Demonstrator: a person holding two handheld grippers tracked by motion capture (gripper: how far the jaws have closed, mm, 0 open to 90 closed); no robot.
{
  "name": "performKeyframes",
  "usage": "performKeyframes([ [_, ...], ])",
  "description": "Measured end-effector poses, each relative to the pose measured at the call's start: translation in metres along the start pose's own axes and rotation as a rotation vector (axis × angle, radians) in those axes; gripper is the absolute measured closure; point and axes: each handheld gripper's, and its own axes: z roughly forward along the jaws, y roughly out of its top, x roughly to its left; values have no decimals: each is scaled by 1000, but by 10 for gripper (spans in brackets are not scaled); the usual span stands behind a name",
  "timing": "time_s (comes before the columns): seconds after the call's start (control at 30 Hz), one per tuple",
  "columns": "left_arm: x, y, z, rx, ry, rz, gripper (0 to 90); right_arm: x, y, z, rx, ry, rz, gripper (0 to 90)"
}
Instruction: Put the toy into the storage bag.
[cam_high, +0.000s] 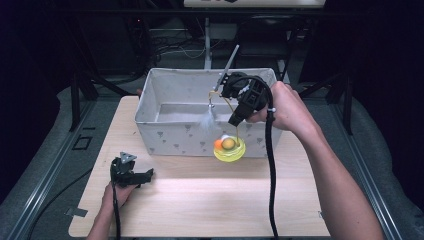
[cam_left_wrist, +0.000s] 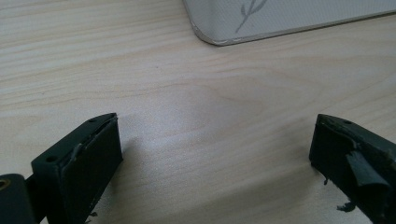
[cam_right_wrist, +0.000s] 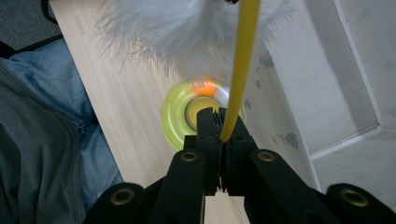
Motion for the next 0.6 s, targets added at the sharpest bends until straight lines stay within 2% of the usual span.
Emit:
performKeyframes([
  [0.6,0,0,0,0,0,1,24,-4,14,-28,-27,-13,-5,881],
])
